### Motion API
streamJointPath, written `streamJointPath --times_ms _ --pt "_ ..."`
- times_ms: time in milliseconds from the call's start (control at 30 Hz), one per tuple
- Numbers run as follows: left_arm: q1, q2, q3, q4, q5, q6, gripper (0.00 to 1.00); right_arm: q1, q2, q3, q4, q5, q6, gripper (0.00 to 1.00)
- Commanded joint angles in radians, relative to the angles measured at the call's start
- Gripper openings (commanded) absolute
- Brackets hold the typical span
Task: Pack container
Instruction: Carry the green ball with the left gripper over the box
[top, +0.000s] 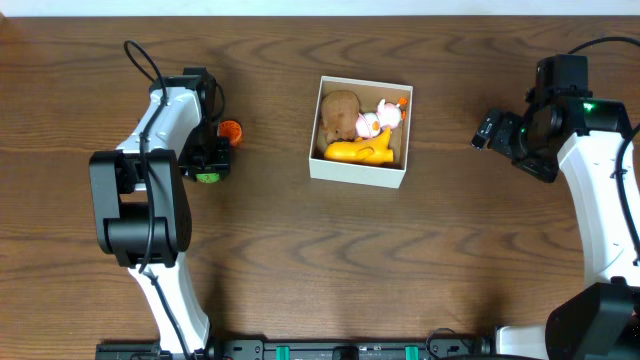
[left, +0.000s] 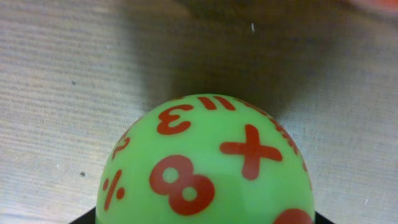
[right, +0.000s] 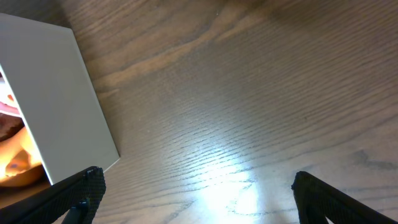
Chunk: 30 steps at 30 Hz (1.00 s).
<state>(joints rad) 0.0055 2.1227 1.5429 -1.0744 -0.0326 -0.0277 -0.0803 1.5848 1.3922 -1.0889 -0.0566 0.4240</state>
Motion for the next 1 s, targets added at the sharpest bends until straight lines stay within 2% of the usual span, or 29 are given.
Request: streamJointPath --times_ms 0,167,267,367,500,700,967 --pt "0.004 -0.067 0.049 -0.027 -0.001 0.019 0.50 -0.005 0.003 0.007 -0.003 -0.004 -0.014 0.99" --pt "-0.021 -0.197 0.101 -0.082 0.025 0.015 0.51 -0.005 0.003 0.007 -0.001 -0.003 -0.014 0.99" --pt "-0.059 -0.303 0.127 -0.095 0.166 0.015 0.52 -0.005 0.003 0.007 0.004 -0.003 -0.014 0.99" --pt "-0.124 -0.408 0.129 -0.055 0.243 0.015 0.52 -0.005 0.003 0.007 0.004 -0.003 -0.014 0.99" --pt "-0.238 -0.491 0.129 0.064 0.242 0.015 0.52 -0.005 0.003 0.007 0.005 -0.003 -0.014 0.99" --pt "-0.412 -0.451 0.129 0.332 0.242 0.015 0.52 -0.005 0.003 0.007 0.004 -0.004 -0.013 0.99" --pt "-0.550 -0.237 0.129 0.531 0.224 0.016 0.52 -0.004 0.003 0.007 -0.004 -0.005 -0.010 0.99"
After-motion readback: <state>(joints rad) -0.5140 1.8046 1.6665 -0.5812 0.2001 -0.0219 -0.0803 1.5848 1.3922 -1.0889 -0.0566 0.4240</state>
